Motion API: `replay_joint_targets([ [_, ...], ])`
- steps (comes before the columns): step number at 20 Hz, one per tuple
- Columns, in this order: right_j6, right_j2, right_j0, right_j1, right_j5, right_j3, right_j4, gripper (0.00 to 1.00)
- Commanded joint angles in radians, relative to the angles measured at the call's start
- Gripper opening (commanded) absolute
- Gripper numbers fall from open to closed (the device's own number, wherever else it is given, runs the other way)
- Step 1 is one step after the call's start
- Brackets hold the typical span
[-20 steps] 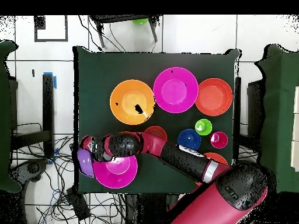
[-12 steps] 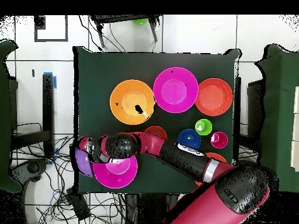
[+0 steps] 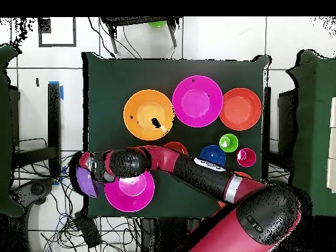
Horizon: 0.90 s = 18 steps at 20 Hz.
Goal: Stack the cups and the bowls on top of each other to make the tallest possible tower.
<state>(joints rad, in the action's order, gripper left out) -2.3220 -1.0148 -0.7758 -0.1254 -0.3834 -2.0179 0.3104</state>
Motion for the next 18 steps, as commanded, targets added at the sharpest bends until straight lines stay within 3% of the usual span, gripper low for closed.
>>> replay_joint_targets([
  [1, -0.054, -0.018, 0.051, 0.015, 0.011, 0.069, -0.074, 0.0],
  [6, -0.012, 0.0, 0.055, 0.043, -0.004, 0.102, -0.085, 0.0],
  [18, 0.093, 0.081, -0.004, 0.171, -0.031, 0.122, -0.018, 0.0],
])
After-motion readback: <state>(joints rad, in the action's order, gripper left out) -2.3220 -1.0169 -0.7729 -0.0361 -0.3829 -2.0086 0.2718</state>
